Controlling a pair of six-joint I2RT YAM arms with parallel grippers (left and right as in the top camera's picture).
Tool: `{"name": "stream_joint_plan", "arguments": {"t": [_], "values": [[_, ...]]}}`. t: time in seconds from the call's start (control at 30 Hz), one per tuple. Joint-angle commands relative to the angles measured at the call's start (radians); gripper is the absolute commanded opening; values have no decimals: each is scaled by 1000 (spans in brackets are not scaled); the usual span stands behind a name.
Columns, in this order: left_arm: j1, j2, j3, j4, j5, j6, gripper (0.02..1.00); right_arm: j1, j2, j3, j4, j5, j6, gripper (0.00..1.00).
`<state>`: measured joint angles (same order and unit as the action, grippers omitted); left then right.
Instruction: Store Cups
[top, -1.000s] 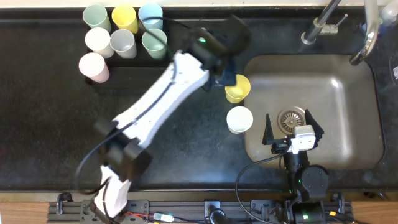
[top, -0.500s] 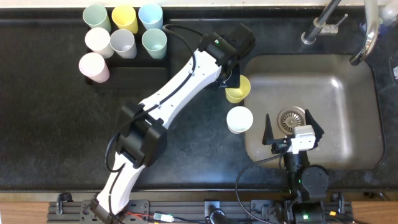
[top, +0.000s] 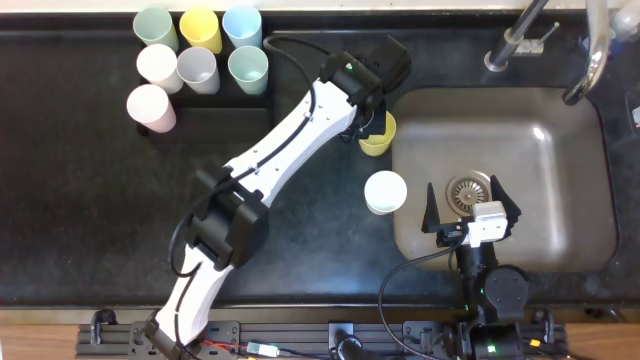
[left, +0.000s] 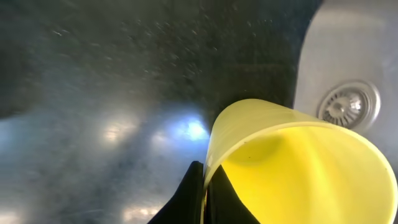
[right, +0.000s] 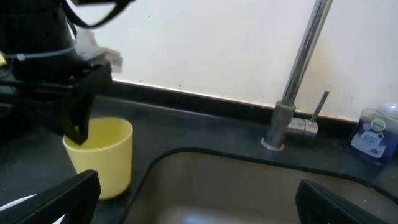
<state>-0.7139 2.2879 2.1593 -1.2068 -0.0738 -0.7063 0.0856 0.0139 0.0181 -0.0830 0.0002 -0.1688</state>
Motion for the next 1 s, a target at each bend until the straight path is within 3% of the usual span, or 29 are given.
{"name": "stream_joint_plan", "arguments": {"t": [0.03,0.13,0.23,0.43,0.6,0.83,1.0], "values": [[19,-233,6,-19,-234,-78,34,-1,-10,-13,6,0,0,998],[70,-352,6,-79,-366,-169,34,-1,-10,-13,6,0,0,998],[147,-431,6,-182,-423,-300,34,-1,-10,-13,6,0,0,998],[317,-489,-33,-422,-426,-612,34,-1,-10,-13,6,0,0,998],[421,-490,-174,-413,-350,-885,34,-1,-10,-13,6,0,0,996],[513,-486,-388,-181,-263,-899,34,-1,-10,-13,6,0,0,996],[562,-463,-433,-133,-228,-898,34,-1,-10,-13,6,0,0,993]]}}
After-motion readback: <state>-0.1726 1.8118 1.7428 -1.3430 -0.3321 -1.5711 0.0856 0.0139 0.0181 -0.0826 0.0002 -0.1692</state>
